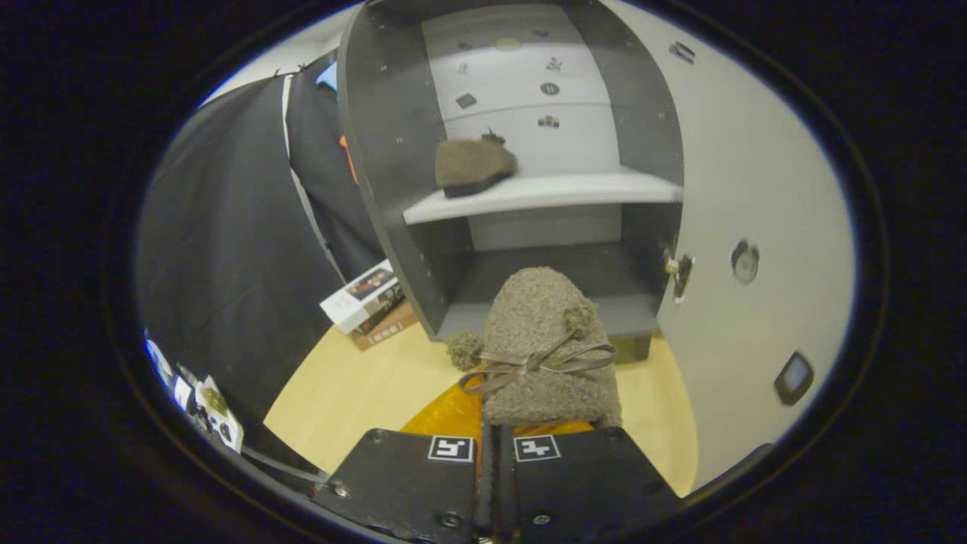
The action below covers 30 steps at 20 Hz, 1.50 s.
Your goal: Open the shoe cabinet door, grab the shoes and put them into the shoe cabinet, then close the shoe cabinet door.
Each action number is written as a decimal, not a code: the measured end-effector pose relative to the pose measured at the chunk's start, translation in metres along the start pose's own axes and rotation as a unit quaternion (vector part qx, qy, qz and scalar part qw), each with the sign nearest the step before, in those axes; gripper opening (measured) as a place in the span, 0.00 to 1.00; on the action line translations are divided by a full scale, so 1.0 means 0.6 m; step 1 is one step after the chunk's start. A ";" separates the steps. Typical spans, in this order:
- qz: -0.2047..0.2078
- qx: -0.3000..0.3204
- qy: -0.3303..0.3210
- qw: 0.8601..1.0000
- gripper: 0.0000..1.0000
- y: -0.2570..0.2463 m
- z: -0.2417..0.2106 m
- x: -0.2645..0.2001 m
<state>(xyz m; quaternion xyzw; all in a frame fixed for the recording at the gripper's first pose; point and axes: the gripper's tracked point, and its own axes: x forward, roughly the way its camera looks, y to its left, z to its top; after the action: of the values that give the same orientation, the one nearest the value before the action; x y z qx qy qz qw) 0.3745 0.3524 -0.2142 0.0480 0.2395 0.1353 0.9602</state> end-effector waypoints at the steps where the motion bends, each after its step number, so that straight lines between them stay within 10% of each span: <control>1: -0.003 -0.007 -0.018 1.000 0.07 0.001 0.028 -0.007; 17: -0.071 -0.041 -0.152 0.985 0.07 -0.033 0.437 0.119; 30: -0.104 -0.041 -0.073 0.991 0.07 -0.106 0.448 0.346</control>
<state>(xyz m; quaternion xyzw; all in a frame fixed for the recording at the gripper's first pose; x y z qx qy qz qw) 0.6927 0.3430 -0.0803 -0.0068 0.1667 0.0410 0.9851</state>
